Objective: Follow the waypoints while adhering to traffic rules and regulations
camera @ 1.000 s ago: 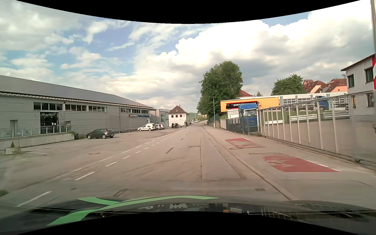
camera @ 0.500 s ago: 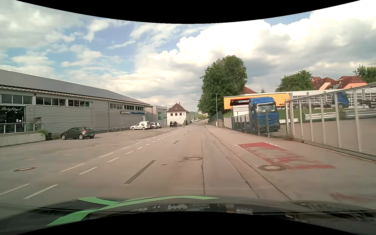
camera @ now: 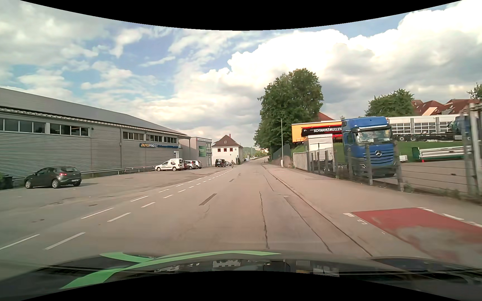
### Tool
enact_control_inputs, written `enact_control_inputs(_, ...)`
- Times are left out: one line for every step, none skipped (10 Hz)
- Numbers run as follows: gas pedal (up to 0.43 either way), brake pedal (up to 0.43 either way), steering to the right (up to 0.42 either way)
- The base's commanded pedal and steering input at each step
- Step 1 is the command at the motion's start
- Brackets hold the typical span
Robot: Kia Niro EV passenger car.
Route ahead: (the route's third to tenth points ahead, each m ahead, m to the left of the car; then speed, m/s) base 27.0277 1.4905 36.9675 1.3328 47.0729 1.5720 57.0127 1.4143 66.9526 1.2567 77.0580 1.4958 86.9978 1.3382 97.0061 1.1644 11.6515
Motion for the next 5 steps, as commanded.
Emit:
enact_control_inputs(0.087,0.0,-0.003)
enact_control_inputs(0.087,0.0,-0.003)
enact_control_inputs(0.087,0.0,-0.003)
enact_control_inputs(0.087,0.0,-0.003)
enact_control_inputs(0.087,0.0,-0.003)
